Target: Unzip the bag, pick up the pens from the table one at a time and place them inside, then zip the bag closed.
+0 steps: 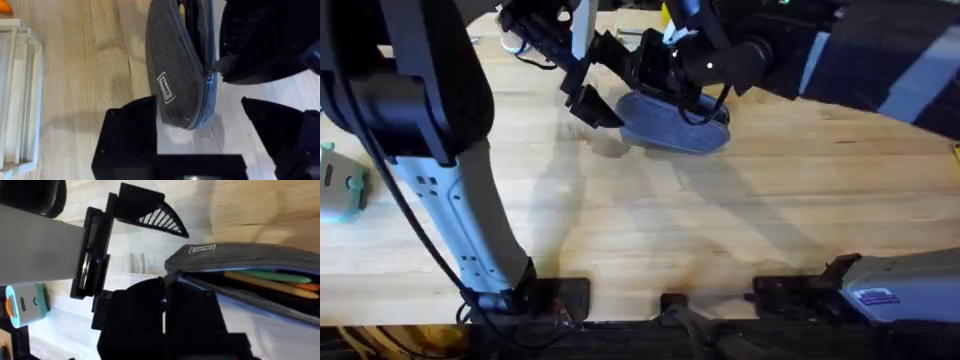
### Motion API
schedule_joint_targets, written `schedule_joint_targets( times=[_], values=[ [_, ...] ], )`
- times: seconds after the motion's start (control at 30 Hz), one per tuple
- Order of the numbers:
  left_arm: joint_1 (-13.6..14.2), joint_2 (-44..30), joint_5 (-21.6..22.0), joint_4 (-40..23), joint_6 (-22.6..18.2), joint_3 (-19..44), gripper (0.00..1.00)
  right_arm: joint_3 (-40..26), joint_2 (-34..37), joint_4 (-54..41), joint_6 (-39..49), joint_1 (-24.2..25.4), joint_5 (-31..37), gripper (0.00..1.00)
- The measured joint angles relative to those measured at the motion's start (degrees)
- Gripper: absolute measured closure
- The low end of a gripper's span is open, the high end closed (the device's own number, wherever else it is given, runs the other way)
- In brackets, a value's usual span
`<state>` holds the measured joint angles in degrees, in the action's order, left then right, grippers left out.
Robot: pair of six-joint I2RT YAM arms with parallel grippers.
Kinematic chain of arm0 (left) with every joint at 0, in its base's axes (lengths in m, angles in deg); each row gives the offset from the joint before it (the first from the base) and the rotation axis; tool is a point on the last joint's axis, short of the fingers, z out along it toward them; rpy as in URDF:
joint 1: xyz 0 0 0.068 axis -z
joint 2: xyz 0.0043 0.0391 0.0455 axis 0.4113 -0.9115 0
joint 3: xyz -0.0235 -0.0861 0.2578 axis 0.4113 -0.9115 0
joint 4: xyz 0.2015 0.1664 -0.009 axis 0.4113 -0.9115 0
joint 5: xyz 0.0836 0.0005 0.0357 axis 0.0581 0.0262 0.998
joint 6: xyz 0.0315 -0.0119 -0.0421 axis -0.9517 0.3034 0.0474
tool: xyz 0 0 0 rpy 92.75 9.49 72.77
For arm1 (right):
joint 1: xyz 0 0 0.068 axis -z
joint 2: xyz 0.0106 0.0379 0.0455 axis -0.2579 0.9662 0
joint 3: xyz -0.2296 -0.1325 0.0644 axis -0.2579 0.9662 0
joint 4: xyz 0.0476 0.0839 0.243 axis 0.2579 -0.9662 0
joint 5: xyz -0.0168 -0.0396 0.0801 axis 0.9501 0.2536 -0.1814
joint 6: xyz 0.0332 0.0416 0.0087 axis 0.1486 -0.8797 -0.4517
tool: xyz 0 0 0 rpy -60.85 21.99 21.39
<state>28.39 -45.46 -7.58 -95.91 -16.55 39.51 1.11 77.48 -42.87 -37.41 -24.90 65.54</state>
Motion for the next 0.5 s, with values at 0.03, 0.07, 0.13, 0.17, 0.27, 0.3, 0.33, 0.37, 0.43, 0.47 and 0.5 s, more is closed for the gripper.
schedule_joint_targets(
  times=[0.03, 0.07, 0.13, 0.17, 0.27, 0.3, 0.33, 0.37, 0.43, 0.47, 0.5],
  values=[
    [0.0, 0.0, -0.4, 0.0, 0.2, 0.0, 0.008, 0.0, 0.0, -0.2, 0.0, 0.0, -0.1, 0.969],
    [0.0, 0.0, -0.6, 0.0, 0.2, 0.0, 0.008, 0.0, 0.0, -0.3, 0.0, 0.0, -0.1, 0.969],
    [0.2, 0.0, -0.9, 0.0, 0.5, 0.0, 0.008, 0.0, 0.0, -0.5, 0.0, 0.0, -0.2, 0.969],
    [0.3, 0.0, -1.2, 0.0, 0.5, 0.0, 0.008, 0.0, 0.0, -0.6, 0.0, 0.0, -0.2, 0.969],
    [1.1, 0.0, -1.8, 0.2, 1.0, 0.0, 0.011, 0.0, 0.0, -0.7, 0.0, 0.0, -0.2, 0.969],
    [1.5, 0.0, -1.9, 0.5, 1.3, 0.0, 0.025, 0.0, 0.0, -0.7, 0.0, 0.0, -0.2, 0.969],
    [1.9, 0.0, -2.0, 0.8, 1.6, 0.0, 0.041, 0.0, 0.0, -0.7, 0.0, 0.0, -0.2, 0.969],
    [2.2, 0.0, -1.9, 1.4, 2.1, 0.0, 0.049, 0.0, 0.0, -0.7, 0.0, 0.0, -0.2, 0.969],
    [2.8, 0.0, -1.9, 2.6, 3.4, 0.0, 0.121, 0.0, 0.0, -0.7, 0.0, 0.0, -0.2, 0.969],
    [2.9, 0.0, -1.9, 3.0, 3.9, 0.0, 0.171, 0.0, 0.0, -0.7, 0.0, 0.0, -0.2, 0.969],
    [3.0, 0.0, -1.9, 3.2, 4.4, 0.0, 0.26, 0.0, 0.0, -0.7, 0.0, 0.0, -0.2, 0.969]
  ],
)
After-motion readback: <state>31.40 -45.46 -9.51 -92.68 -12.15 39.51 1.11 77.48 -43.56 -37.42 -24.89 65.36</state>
